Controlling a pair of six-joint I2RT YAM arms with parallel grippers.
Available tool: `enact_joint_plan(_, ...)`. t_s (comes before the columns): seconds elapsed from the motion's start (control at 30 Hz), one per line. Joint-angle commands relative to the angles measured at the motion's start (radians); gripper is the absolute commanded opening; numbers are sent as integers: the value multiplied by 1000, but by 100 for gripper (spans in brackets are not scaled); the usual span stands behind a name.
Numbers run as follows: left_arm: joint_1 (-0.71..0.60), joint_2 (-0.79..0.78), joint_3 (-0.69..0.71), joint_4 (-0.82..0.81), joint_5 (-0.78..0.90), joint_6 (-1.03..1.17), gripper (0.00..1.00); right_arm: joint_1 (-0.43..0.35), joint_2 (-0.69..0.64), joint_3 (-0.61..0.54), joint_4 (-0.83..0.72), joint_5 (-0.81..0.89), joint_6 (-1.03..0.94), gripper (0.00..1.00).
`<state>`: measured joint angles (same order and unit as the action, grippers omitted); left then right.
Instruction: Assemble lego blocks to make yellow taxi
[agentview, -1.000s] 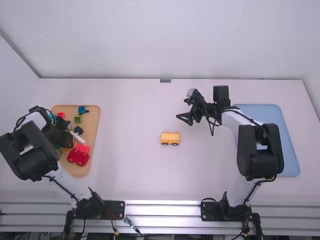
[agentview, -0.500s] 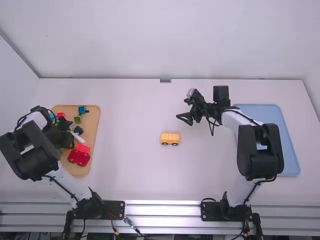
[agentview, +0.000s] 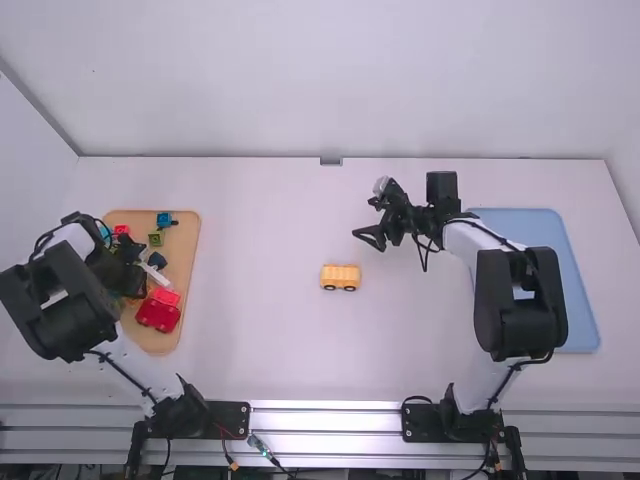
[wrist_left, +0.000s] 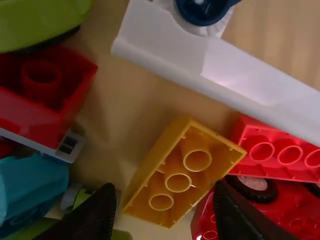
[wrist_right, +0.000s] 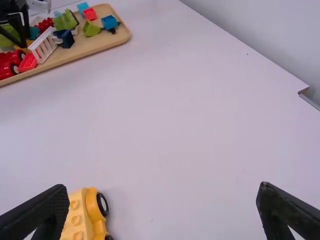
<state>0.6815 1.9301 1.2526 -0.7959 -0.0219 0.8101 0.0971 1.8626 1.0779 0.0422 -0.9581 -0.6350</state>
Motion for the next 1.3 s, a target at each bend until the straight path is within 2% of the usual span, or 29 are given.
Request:
enact_joint_plan(0.0, -7, 0, -39, 16, -44, 10, 54, -5, -2, 0, 0, -6, 3, 99)
enact_joint_plan(0.1, -6, 0, -70, 61, -50, 11, 54, -5, -2, 0, 0, -6, 3, 99)
enact_joint_plan(0.2, -8, 0, -97, 105, -43, 34, 49, -5, -2, 0, 0, -6, 3, 99)
enact_joint_plan(0.47, -10, 0, -98, 115, -47, 1, 45, -5, -2, 0, 3, -5, 3, 99)
enact_joint_plan(0.8, -10, 0, -98, 135, -8, -36, 44, -5, -2, 0, 2, -6, 3, 99)
enact_joint_plan(0.9, -14, 0, -98, 138, 18, -35, 40, -4, -2, 0, 0, -5, 3, 99)
enact_joint_plan(0.97, -14, 0, -98, 138, 19, -36, 31, -5, -2, 0, 0, -6, 3, 99)
enact_joint_plan(1.13, -16, 0, -94, 137, 6, -52, 18, -5, -2, 0, 0, -6, 3, 99)
enact_joint_plan(1.23, -16, -1, -69, 131, 19, -112, 19, -5, -2, 0, 4, -8, 3, 99)
enact_joint_plan(1.27, -21, -3, -45, 119, 68, -137, 15, -5, -2, 0, 8, -13, 3, 99)
